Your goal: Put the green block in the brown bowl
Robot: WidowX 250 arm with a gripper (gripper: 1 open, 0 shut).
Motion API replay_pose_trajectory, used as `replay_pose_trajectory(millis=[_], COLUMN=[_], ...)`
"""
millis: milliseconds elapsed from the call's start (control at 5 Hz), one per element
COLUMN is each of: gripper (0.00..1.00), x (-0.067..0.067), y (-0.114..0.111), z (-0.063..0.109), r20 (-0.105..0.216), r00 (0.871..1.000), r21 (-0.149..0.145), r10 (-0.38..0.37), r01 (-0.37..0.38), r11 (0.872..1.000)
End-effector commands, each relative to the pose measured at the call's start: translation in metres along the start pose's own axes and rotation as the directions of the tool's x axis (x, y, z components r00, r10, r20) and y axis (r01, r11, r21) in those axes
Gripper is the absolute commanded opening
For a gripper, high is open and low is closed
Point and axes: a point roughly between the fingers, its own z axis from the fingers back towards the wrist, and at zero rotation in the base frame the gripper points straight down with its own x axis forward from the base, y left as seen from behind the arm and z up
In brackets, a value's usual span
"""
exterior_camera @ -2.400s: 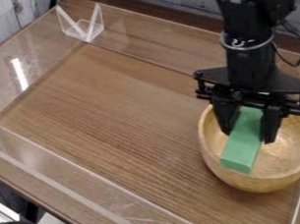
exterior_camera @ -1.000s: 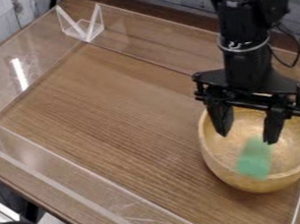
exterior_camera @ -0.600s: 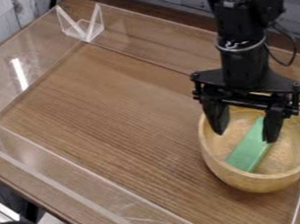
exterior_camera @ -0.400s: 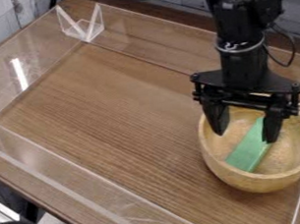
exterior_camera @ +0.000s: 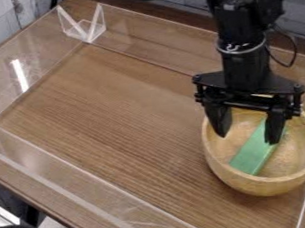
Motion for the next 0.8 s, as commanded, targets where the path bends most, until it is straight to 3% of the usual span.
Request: replay_pose_trajectory(millis=[0,600], gripper=[1.0,1.0], x=[0.0114,0.0159], y=[-0.0013,0.0012], z=[0.0115,0.0086], r20=[0.055,0.059], r00=[0.999,0.998], r21=[-0.022,-0.033], r10=[0.002,0.007], r01=[-0.001,-0.005], r11=[1.0,0.999])
